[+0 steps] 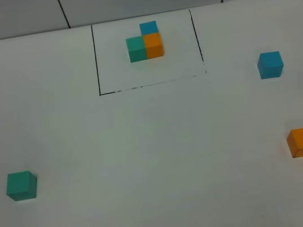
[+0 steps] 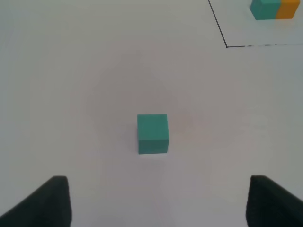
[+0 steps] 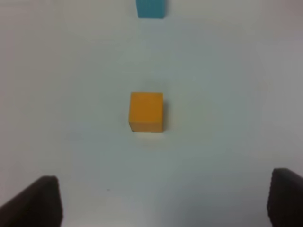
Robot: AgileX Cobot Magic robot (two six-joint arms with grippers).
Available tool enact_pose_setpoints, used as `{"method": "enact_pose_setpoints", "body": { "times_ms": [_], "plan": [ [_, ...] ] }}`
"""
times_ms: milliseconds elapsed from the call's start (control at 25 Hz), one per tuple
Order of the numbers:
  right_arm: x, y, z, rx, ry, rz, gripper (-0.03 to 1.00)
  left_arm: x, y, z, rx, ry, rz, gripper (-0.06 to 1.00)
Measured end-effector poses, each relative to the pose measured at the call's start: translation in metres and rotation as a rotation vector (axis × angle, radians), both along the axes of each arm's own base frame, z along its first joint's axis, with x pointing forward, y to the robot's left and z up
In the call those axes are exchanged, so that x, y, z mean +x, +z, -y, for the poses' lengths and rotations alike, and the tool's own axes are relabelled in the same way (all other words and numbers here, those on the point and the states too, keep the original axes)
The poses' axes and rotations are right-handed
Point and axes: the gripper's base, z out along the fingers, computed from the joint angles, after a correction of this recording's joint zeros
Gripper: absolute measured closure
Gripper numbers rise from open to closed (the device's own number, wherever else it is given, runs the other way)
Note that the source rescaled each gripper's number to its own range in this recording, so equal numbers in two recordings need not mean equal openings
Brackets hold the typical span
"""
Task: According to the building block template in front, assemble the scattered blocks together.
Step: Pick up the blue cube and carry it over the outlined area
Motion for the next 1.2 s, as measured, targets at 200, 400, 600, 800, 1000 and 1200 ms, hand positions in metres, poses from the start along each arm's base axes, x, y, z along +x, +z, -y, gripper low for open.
{"method": "enact_pose_setpoints", "body": {
  "times_ms": [200, 400, 600, 800, 1000, 1200],
  "plan": [
    [0.072, -0.005, 0.002, 0.009, -0.014, -0.175, 0.19, 0.0, 0.0, 0.0, 0.0, 0.0, 0.0, 0.25],
    [0.141, -0.023, 0.004, 0.001, -0.006, -0.323, 0.19, 0.0, 0.0, 0.0, 0.0, 0.0, 0.0, 0.25],
    [0.198, -0.038, 0.006, -0.01, 0.007, -0.381, 0.19, 0.0, 0.0, 0.0, 0.0, 0.0, 0.0, 0.25],
    [0.25, -0.059, -0.011, -0.045, 0.075, -0.431, 0.19, 0.0, 0.0, 0.0, 0.0, 0.0, 0.0, 0.25],
    [0.304, -0.079, -0.028, -0.056, 0.109, -0.434, 0.2, 0.0, 0.0, 0.0, 0.0, 0.0, 0.0, 0.25],
    [0.348, -0.096, -0.031, -0.055, 0.108, -0.437, 0.2, 0.0, 0.0, 0.0, 0.0, 0.0, 0.0, 0.25]
  ]
}}
